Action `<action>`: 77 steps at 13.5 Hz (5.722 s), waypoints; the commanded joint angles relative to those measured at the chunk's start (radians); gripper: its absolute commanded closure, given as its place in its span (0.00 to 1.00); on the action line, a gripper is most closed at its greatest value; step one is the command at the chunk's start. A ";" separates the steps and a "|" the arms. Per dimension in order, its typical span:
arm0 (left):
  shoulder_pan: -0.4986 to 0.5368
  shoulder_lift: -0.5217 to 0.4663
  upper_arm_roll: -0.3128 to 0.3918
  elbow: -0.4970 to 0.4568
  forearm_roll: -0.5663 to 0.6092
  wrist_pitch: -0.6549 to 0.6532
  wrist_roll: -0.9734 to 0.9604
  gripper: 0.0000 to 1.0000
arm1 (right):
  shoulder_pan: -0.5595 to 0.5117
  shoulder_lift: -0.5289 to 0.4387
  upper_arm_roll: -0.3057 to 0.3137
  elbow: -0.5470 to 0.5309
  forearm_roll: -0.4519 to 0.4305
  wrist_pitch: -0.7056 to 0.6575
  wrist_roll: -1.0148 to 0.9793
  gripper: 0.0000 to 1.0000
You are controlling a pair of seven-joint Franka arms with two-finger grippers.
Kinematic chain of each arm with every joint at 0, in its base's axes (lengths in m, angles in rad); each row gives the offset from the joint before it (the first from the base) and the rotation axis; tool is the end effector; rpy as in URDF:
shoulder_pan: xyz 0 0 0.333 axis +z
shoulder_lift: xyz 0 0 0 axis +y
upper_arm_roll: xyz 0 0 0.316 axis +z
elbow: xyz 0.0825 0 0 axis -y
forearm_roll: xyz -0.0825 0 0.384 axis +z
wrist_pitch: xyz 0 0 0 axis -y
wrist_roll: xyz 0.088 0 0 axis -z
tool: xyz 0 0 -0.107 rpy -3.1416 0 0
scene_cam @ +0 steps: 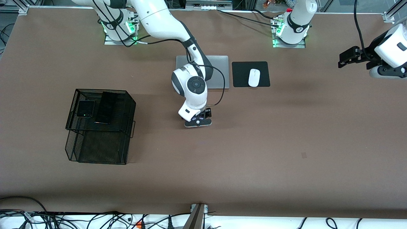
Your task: Place phones with both arms
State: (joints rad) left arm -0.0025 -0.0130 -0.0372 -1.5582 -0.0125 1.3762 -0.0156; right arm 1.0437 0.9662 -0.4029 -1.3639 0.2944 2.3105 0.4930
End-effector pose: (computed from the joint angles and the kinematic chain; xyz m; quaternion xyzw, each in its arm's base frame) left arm 0.5284 -0.0227 0.6221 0.9963 -0.0127 -0.0845 0.0036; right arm 0.5457 0.4964 0.1685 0.9963 0.0612 0.0531 0.0273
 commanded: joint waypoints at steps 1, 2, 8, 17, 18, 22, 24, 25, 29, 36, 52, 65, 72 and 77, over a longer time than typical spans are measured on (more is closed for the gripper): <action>0.006 -0.033 0.007 -0.040 -0.020 0.029 0.017 0.00 | 0.009 0.016 -0.005 -0.006 -0.012 0.038 -0.005 0.02; 0.009 -0.028 0.006 -0.037 -0.021 0.029 0.017 0.00 | 0.009 0.016 -0.005 -0.006 -0.014 0.038 -0.005 0.18; 0.013 -0.004 0.010 -0.013 -0.018 0.029 0.011 0.00 | -0.002 -0.105 -0.155 0.002 0.003 -0.110 -0.019 1.00; 0.010 -0.005 -0.004 -0.013 -0.011 -0.008 0.003 0.00 | -0.310 -0.319 -0.324 -0.003 0.020 -0.408 -0.529 1.00; 0.010 -0.005 -0.004 -0.013 -0.011 -0.008 0.003 0.00 | -0.367 -0.314 -0.318 -0.003 0.035 -0.404 -0.578 1.00; 0.010 -0.005 -0.006 -0.011 -0.011 -0.006 0.003 0.00 | -0.459 -0.222 -0.317 -0.004 0.201 -0.390 -0.709 1.00; 0.010 -0.005 -0.006 -0.011 -0.011 -0.008 0.002 0.00 | -0.470 -0.201 -0.317 -0.026 0.207 -0.367 -0.709 1.00; 0.010 -0.005 -0.006 -0.011 -0.011 -0.008 0.002 0.00 | -0.472 -0.196 -0.315 -0.047 0.218 -0.350 -0.709 1.00; 0.010 -0.005 -0.006 -0.011 -0.011 -0.008 0.003 0.00 | -0.472 -0.167 -0.315 -0.104 0.284 -0.329 -0.717 1.00; 0.010 -0.005 -0.006 -0.011 -0.011 -0.008 0.002 0.00 | -0.479 -0.147 -0.300 -0.138 0.345 -0.327 -0.719 0.52; 0.012 -0.012 -0.004 -0.010 -0.011 -0.011 0.003 0.00 | -0.459 -0.360 -0.612 0.121 0.327 -1.000 -0.703 0.01; 0.012 -0.013 -0.003 -0.011 -0.011 -0.016 0.005 0.00 | -0.673 -0.423 -0.356 0.265 0.077 -1.093 -0.699 0.01; 0.012 -0.013 -0.003 -0.010 -0.009 -0.016 0.005 0.00 | -0.973 -0.550 0.180 0.241 -0.213 -1.033 -0.564 0.01; 0.012 -0.015 -0.003 -0.011 -0.009 -0.016 0.005 0.00 | -1.065 -0.797 0.341 -0.158 -0.305 -0.718 -0.521 0.01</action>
State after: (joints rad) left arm 0.0020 -0.0168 -0.0383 -1.5742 -0.0127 1.3744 -0.0163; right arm 0.0206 0.3340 -0.1247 -1.2681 0.0134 1.4449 -0.0461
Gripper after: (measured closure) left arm 0.000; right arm 0.009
